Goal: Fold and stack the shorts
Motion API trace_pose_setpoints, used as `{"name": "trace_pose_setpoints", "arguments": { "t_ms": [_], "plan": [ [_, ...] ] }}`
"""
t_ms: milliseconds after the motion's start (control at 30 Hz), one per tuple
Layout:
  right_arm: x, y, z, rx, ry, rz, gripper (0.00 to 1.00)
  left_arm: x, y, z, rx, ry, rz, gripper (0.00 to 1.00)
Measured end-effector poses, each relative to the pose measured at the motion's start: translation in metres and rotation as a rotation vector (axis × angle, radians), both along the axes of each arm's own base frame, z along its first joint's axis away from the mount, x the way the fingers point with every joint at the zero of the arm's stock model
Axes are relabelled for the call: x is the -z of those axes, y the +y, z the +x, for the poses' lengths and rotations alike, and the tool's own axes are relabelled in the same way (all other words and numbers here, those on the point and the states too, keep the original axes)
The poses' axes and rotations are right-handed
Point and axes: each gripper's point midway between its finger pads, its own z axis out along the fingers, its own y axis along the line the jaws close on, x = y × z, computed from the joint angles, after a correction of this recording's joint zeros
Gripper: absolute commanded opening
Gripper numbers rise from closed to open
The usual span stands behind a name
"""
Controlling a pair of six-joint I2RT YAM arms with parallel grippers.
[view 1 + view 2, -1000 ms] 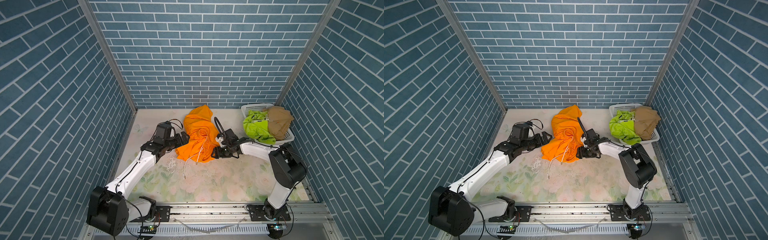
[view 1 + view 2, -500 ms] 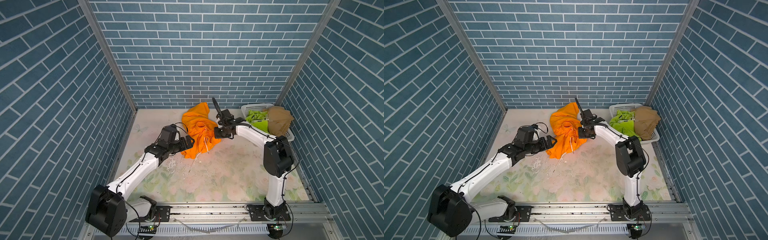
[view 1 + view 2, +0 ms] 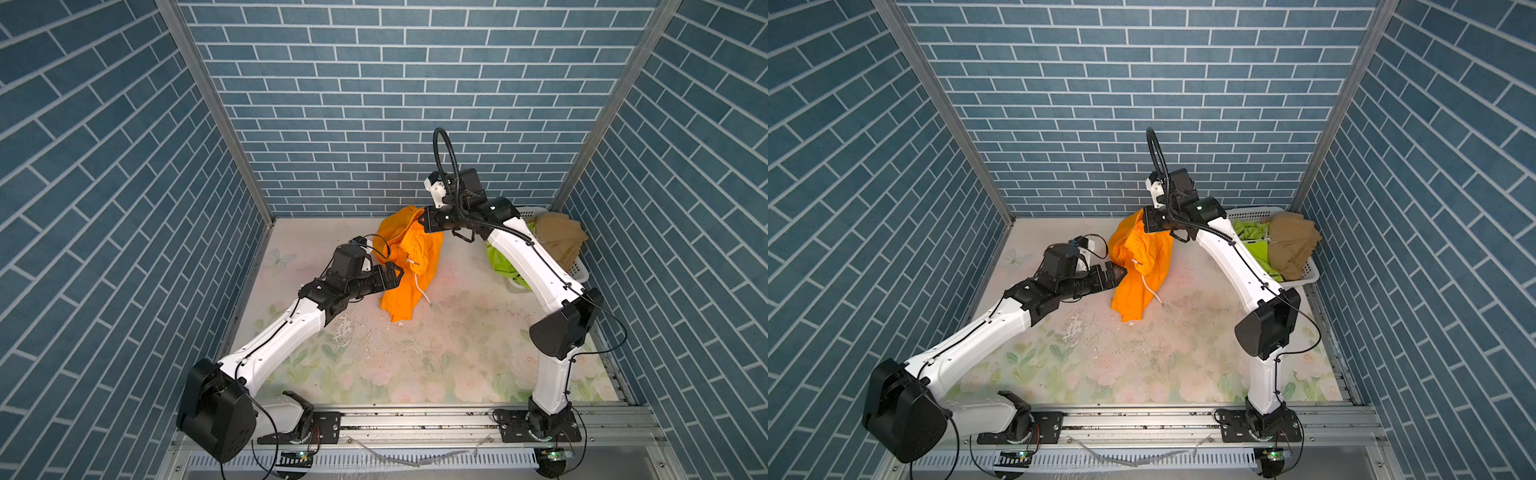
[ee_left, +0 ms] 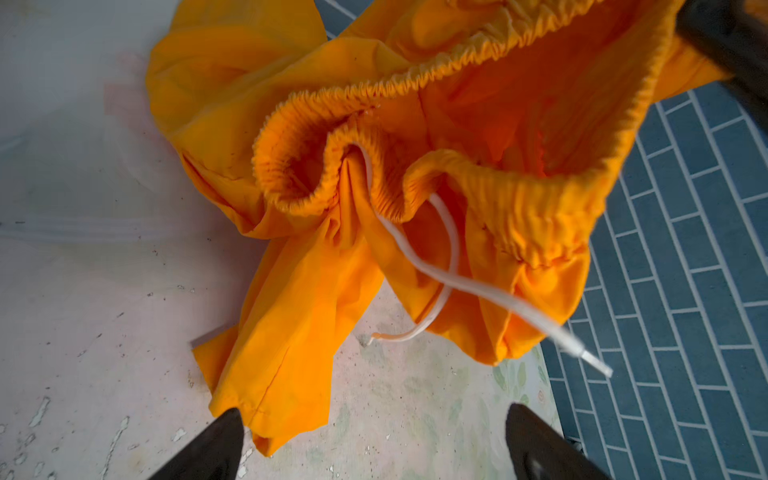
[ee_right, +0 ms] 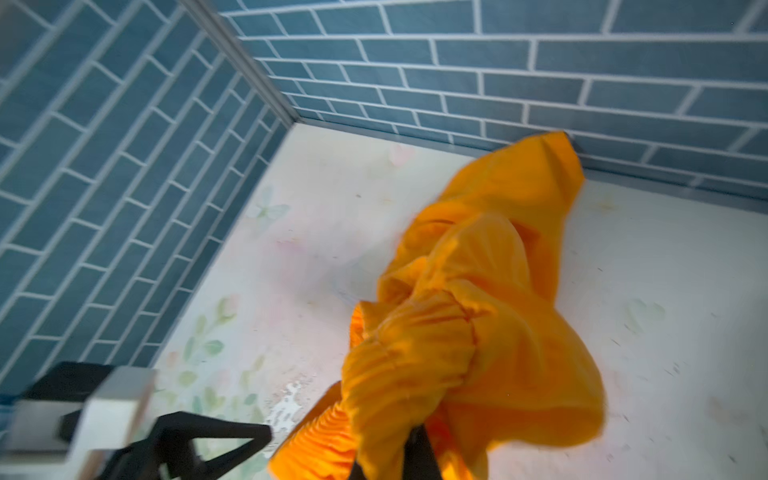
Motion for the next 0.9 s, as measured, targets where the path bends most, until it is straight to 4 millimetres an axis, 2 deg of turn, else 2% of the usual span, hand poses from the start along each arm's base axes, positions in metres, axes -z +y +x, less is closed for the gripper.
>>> {"name": "trace_pose_setpoints", "arguments": {
  "t_ms": [67,133,200,267,300,400,467,600,667,767,900],
  "plan": [
    [0.0,0.017,-0.001,-0.048,0.016,0.024,0.24,-0.005,0.002,0.0,-0.012,-0.015,-0.006,1.0],
    [0.023,0.031,-0.001,-0.094,0.056,0.004,0.38,-0.007,0.005,-0.001,-0.023,-0.024,-0.008,0.99],
    [0.064,0.033,-0.006,-0.114,0.141,-0.044,0.55,-0.005,0.008,-0.003,-0.033,-0.025,-0.005,1.0],
    [0.111,0.024,-0.015,-0.11,0.237,-0.102,0.71,0.0,0.011,-0.005,-0.042,-0.019,0.004,1.0],
    [0.133,0.015,-0.022,-0.1,0.283,-0.123,0.76,0.004,0.013,-0.007,-0.046,-0.012,0.009,1.0],
    [0.173,-0.018,-0.046,-0.06,0.39,-0.173,0.8,0.018,0.017,-0.01,-0.055,0.015,0.029,0.99],
    [0.176,-0.035,-0.059,-0.039,0.399,-0.179,0.87,0.024,0.018,-0.011,-0.056,0.028,0.037,1.0],
    [0.165,-0.071,-0.077,0.019,0.339,-0.135,0.92,0.031,0.016,-0.011,-0.052,0.043,0.039,1.0],
    [0.173,-0.081,-0.082,0.041,0.341,-0.116,0.93,0.038,0.014,-0.009,-0.046,0.056,0.044,1.0],
    [0.211,-0.089,-0.087,0.075,0.39,-0.123,0.94,0.06,0.01,-0.006,-0.034,0.103,0.074,1.0],
    [0.262,-0.1,-0.104,0.119,0.492,-0.149,0.94,0.096,0.008,-0.008,-0.014,0.197,0.131,1.0]
  ]
}}
